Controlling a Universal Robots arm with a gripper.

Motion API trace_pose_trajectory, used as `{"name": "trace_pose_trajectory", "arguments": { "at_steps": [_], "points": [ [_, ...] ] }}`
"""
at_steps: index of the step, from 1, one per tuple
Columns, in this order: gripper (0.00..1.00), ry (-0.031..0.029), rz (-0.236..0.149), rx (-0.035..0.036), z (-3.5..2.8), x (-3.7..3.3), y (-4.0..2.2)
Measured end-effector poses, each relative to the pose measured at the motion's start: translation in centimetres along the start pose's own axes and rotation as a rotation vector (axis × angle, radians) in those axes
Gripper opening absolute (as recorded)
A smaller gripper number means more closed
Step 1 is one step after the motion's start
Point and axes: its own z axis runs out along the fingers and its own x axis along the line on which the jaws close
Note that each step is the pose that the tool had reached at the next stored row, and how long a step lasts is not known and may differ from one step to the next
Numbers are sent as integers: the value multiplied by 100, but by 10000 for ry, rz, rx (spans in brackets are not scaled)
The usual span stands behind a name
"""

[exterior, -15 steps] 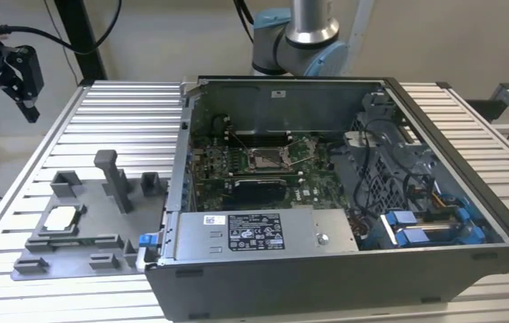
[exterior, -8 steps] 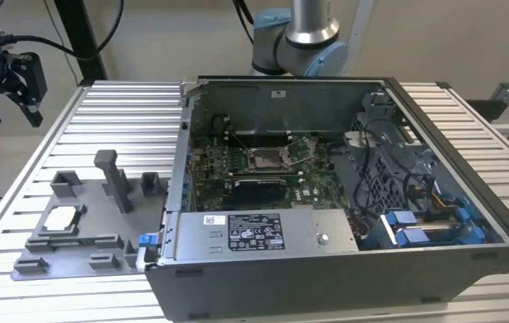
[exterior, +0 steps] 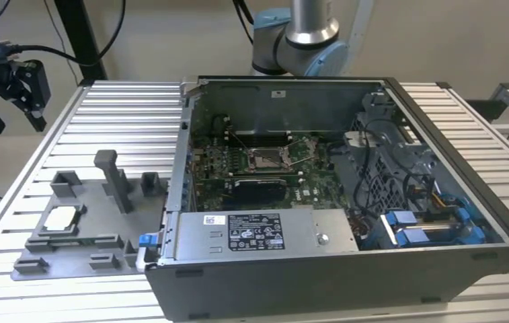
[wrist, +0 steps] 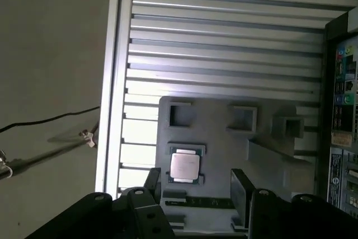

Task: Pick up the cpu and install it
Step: 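Reach for the cpu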

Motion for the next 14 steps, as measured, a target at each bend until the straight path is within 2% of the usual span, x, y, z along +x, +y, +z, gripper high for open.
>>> {"name": "trace_pose_trajectory", "arguments": {
  "at_steps": [5, 14],
  "points": [
    [100, -1, 1, -32, 62, 1, -5],
    [100, -2, 1, -41, 181, 5, -14]
  ]
}}
